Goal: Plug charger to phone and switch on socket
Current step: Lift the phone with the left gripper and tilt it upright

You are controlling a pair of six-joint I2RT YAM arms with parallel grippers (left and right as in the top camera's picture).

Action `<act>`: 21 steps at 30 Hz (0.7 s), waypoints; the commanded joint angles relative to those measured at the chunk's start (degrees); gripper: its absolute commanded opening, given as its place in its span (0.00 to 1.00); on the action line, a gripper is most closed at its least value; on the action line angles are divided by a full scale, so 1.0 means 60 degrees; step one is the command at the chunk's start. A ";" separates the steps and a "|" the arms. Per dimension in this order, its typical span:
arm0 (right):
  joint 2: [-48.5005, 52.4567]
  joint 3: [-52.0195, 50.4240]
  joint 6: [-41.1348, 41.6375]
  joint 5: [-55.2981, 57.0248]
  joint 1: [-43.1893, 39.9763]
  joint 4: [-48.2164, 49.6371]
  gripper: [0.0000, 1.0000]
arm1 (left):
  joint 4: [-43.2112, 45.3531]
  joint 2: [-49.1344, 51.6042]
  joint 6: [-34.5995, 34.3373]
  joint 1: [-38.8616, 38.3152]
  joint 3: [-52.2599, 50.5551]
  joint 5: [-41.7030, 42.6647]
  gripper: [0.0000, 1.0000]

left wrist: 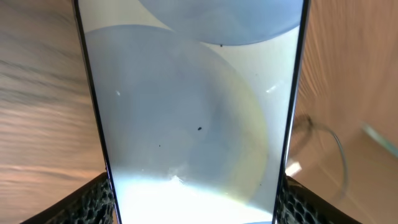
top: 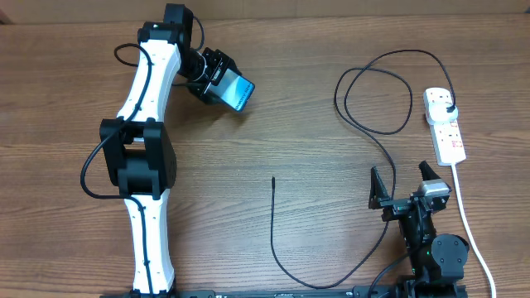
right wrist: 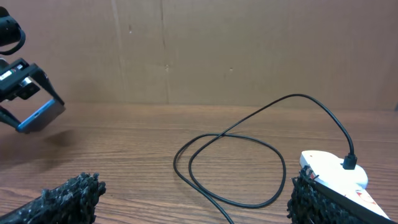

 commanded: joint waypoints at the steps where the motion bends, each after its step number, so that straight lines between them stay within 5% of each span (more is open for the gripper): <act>1: -0.0084 -0.0102 -0.0007 -0.0047 0.0044 0.0040 1.00 | 0.0015 -0.0062 0.0419 -0.0066 0.0328 0.2186 0.04; 11: -0.0084 -0.0102 -0.0007 -0.0047 0.0044 0.0044 1.00 | 0.0007 -0.0062 0.0532 -0.0066 0.0328 0.5329 0.04; 21: -0.0084 -0.0102 -0.0007 -0.0047 0.0044 0.0044 1.00 | -0.0076 -0.0062 0.0426 -0.0066 0.0328 0.6331 0.04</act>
